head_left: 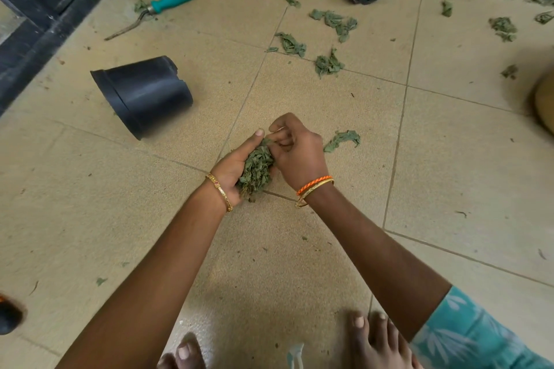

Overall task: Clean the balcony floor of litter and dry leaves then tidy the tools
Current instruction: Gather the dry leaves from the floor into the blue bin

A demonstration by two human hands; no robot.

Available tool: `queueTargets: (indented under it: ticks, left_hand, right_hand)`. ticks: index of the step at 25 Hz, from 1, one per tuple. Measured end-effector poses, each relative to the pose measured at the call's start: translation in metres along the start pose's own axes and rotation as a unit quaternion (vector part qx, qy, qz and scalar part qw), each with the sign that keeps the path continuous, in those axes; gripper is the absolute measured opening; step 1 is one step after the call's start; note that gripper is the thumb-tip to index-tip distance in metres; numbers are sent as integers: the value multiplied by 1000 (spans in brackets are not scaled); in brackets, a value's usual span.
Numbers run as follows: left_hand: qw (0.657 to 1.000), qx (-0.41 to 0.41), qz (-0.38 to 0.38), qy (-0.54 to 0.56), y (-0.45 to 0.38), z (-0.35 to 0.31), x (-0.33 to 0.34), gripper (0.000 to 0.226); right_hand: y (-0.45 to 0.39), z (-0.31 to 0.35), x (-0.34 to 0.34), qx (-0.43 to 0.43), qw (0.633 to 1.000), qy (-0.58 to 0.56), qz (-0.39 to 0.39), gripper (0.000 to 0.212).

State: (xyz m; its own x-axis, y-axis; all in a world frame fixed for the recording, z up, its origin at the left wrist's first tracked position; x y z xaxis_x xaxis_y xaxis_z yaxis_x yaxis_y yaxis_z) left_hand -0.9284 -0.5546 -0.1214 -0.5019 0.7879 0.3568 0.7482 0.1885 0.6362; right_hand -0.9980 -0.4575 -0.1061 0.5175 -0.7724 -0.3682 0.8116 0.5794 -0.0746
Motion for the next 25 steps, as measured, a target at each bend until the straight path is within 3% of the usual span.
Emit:
queueTargets:
  ticks: [4,7,9,11,12,16,18,21,25]
  left_hand:
    - [1000,-4,0,3,1,0,-5,26]
    - [998,-17,-53,38,0,0,-12,15]
    - [996,-13,-61,56,1,1,-13,13]
    - [993,-7,-53,104,1,2,-12,5]
    - [991,-5,-51,124,3,1,-10,8]
    - [989,18,-74,130,11,-3,-7,16]
    - [988,15,-72,134,15,-3,-10,17]
    - [987,0,-57,147,20,2,-13,16]
    - [989,-18,-28,143,24,10,-11,16]
  right_hand:
    - [2,2,-13,23,999,-3,49,20]
    - [-8,-18,-46,27,994,102,-23,20]
    - [-12,-39,-68,118,966,230,-23,47]
    - [-7,-55,-70,193,946,262,15,74]
    - [-5,-60,-63,185,948,258,27,76]
    - [5,-69,-31,-26,968,246,31,27]
    - [12,-70,-27,-96,958,272,13,22]
    - [8,-65,-31,-96,956,277,2,24]
    - [7,-31,-39,-4,993,110,-37,25]
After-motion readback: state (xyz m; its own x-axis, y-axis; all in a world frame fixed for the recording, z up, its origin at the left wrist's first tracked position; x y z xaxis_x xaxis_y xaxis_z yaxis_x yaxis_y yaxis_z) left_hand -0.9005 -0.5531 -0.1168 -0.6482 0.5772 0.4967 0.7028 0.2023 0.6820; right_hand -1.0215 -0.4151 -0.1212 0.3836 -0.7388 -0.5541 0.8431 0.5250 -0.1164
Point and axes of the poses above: each hand's wrist, its own y-axis away from the middle knuckle, its own x-axis out of the palm, z = x × y, the point moved 1 cm from there along -y, towards the middle knuckle, and after that the axes turned 4 degrees about -y, right-handed, at the moved point
